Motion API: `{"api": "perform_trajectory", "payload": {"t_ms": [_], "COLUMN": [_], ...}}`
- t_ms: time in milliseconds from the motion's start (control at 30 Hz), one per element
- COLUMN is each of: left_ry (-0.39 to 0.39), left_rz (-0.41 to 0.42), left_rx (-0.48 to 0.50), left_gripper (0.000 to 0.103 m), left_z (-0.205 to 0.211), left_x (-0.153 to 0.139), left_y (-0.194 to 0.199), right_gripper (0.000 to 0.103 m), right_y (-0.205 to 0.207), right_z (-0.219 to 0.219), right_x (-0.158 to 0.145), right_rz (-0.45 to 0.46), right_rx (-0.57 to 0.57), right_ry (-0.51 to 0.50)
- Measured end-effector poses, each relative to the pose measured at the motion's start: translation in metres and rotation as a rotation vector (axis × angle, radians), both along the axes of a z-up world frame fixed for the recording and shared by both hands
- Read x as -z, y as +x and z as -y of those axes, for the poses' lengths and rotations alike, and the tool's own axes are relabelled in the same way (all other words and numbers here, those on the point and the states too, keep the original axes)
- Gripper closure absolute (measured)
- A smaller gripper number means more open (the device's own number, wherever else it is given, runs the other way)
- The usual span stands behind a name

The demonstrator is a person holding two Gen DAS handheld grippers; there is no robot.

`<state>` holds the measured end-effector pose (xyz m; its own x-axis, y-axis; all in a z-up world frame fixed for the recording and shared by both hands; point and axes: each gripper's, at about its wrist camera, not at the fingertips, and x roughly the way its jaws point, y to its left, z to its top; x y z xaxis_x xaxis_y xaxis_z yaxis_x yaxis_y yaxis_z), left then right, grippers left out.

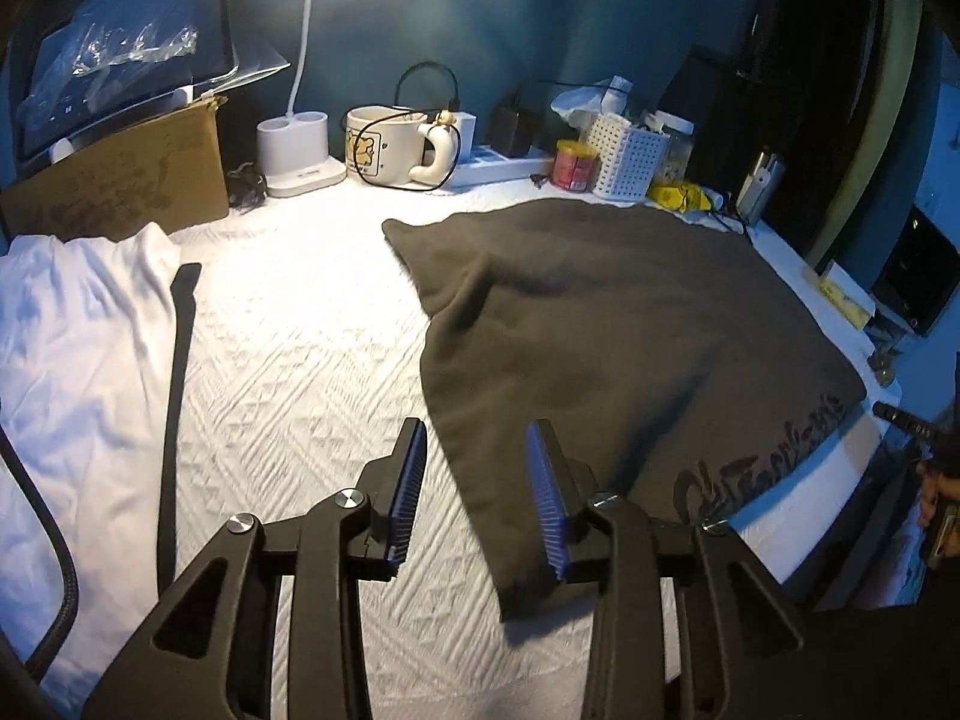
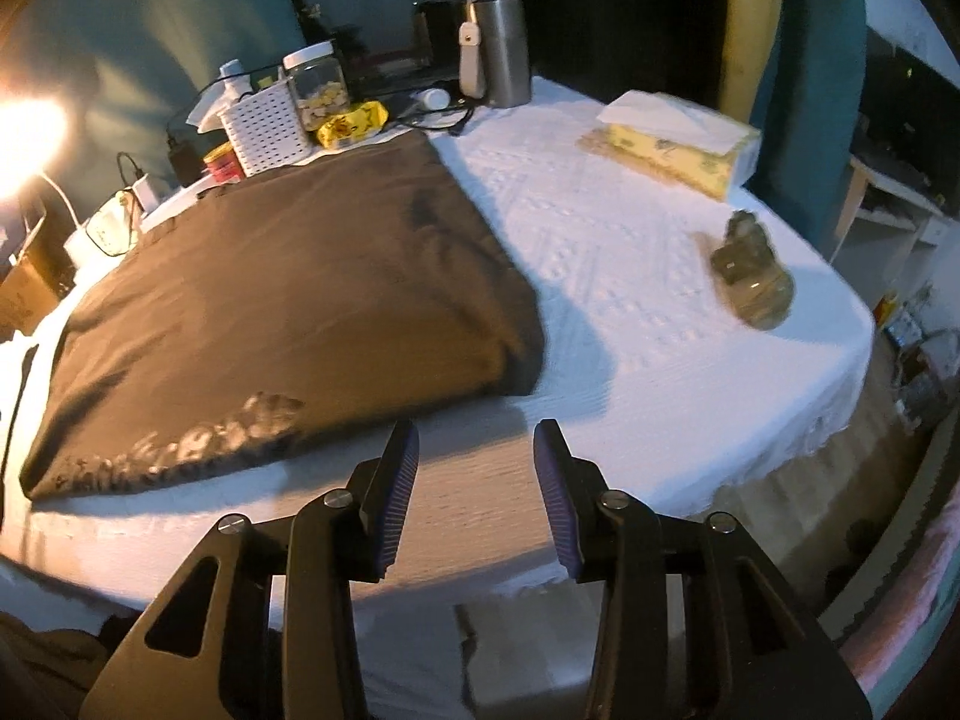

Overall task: Fold small clothes
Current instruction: 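Grasp a side edge of the folded shirt with the right gripper and lift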

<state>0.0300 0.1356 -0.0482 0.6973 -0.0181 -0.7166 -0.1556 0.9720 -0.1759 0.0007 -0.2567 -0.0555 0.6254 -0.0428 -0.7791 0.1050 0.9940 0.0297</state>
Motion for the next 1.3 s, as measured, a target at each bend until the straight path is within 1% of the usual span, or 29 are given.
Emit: {"api": "perform_trajectory", "payload": {"t_ms": [100, 167, 300, 333, 400, 433, 600, 800, 967, 1167, 1300], "left_ry": [-0.011, -0.021, -0.045, -0.047, -0.054, -0.056, -0.061, -0.067, -0.065, -0.066, -0.066], "left_rz": [-0.003, -0.003, -0.005, -0.01, -0.026, -0.034, -0.053, -0.08, -0.091, -0.106, -0.111], "left_rx": [-0.016, -0.025, -0.048, -0.055, -0.062, -0.063, -0.057, -0.068, -0.066, -0.071, -0.075], "left_gripper": [0.068, 0.068, 0.068, 0.068, 0.068, 0.068, 0.068, 0.068, 0.068, 0.068, 0.068], "left_z": [-0.006, -0.009, -0.02, -0.023, -0.027, -0.029, -0.034, -0.041, -0.044, -0.048, -0.05], "left_x": [0.0, 0.0, 0.002, 0.003, 0.008, 0.01, 0.015, 0.022, 0.025, 0.028, 0.03], "left_y": [0.005, 0.008, 0.015, 0.017, 0.023, 0.025, 0.034, 0.046, 0.056, 0.069, 0.076], "right_gripper": [0.043, 0.042, 0.042, 0.038, 0.032, 0.032, 0.032, 0.031, 0.03, 0.03, 0.03], "right_y": [0.005, 0.01, 0.018, 0.02, 0.024, 0.027, 0.04, 0.059, 0.079, 0.106, 0.127], "right_z": [-0.006, -0.008, -0.014, -0.016, -0.016, -0.015, -0.014, -0.017, -0.021, -0.029, -0.029], "right_x": [0.007, 0.012, 0.018, 0.018, 0.019, 0.019, 0.02, 0.021, 0.023, 0.025, 0.026], "right_rz": [-0.01, -0.023, -0.031, -0.024, -0.008, -0.001, 0.028, 0.057, 0.089, 0.096, 0.094], "right_rx": [0.005, 0.015, 0.023, 0.027, 0.038, 0.049, 0.085, 0.109, 0.099, 0.08, 0.071], "right_ry": [0.036, 0.067, 0.092, 0.092, 0.137, 0.158, 0.18, 0.175, 0.194, 0.16, 0.163]}}
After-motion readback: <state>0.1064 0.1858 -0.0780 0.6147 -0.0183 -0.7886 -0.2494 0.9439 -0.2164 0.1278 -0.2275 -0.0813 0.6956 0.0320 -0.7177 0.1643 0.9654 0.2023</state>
